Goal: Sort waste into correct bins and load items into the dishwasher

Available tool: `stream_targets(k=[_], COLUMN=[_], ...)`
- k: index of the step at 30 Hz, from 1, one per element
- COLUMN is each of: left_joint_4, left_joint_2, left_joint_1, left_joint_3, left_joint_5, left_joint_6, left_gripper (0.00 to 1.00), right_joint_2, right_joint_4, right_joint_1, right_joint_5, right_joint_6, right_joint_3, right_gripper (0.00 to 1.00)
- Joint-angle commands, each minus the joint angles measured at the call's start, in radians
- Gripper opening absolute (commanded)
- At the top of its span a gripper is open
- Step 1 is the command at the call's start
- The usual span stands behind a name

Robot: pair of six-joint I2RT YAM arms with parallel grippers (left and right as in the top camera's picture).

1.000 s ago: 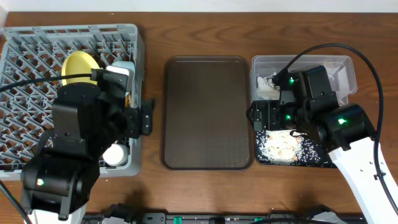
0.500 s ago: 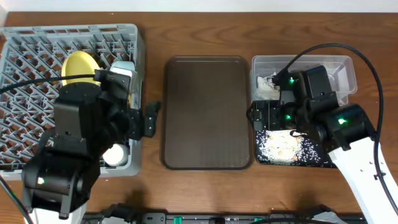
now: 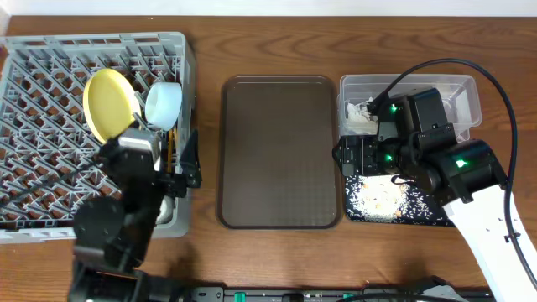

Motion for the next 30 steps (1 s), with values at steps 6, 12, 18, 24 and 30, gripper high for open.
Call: stream_targets(k=[6,12,18,24,30], left_joint_4=[0.159,0.263,0.266,0.27,0.283], left_joint_2=[-0.182,-0.317,-0.459,-0.529,-0.529], left_joint_1=[0.023,0.023,0.023,0.023,0.023], left_joint_3=[-0.311,-0.488,-0.605,-0.671,-0.71], left_joint_5=[-0.016,-0.016,-0.016,-0.016,-0.016], left_joint_6=[-0.024,-0.023,-0.023,-0.023,-0.023], left_gripper=[0.95,0.95,0.95,0.95,0.95], right_joint_2=[0.002,0.002,0.002,0.002,0.002], right_joint_4=[0.0,0.0,0.0,0.0,0.0], right_joint_1=[0.007,0.007,0.007,0.007,0.007], right_joint_5=[-0.004,-0.004,-0.004,-0.004,-0.004], right_joint_6=[0.003,0.003,0.003,0.003,0.003], right_joint_3=[0.001,0.001,0.001,0.001,0.001], right_gripper=[0.99,0.99,0.99,0.99,0.99])
